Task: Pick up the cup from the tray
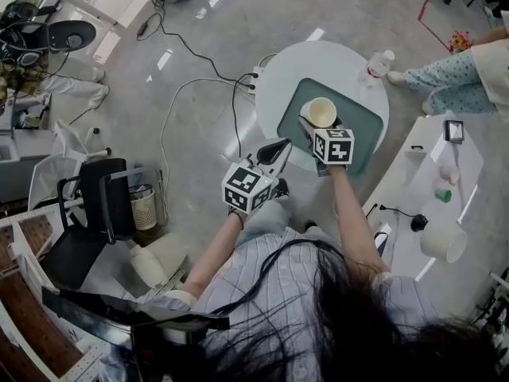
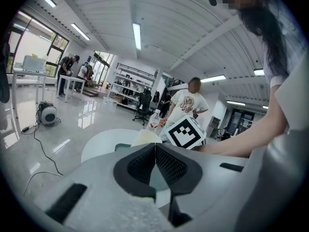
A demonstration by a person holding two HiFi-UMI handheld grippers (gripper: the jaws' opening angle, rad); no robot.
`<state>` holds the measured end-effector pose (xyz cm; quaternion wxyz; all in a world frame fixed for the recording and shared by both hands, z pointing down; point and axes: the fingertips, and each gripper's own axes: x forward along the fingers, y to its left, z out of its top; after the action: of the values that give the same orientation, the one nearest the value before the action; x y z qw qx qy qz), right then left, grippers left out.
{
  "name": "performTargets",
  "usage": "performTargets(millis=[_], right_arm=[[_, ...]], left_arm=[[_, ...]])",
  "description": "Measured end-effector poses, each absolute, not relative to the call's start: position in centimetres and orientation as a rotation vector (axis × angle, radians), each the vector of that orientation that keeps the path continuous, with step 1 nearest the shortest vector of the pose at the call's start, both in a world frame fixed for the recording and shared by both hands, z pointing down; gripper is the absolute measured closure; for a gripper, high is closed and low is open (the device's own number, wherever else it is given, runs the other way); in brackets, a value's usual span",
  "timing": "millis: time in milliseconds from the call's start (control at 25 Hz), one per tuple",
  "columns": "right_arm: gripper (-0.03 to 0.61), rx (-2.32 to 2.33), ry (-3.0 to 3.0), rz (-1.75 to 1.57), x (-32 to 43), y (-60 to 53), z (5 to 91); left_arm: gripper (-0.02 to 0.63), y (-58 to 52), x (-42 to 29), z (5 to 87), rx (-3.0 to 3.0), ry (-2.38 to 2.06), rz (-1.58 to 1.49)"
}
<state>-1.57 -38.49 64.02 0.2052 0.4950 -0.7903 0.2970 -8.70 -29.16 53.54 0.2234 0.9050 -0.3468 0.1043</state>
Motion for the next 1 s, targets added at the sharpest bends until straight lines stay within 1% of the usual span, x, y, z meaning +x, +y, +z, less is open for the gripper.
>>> performTargets(millis=[440, 1000], right_arm=[[0.170, 1.335, -2.295, 0.862, 0.3, -32.2, 59.0], [0.170, 1.236, -2.366, 0.864, 5.9, -21.4, 56.6]], left_arm=[[0.600, -25.8, -5.7, 51.7, 2.521, -0.986, 0.249], [0.600, -17.8, 0.3, 51.3, 2.515, -1.066, 0.222]])
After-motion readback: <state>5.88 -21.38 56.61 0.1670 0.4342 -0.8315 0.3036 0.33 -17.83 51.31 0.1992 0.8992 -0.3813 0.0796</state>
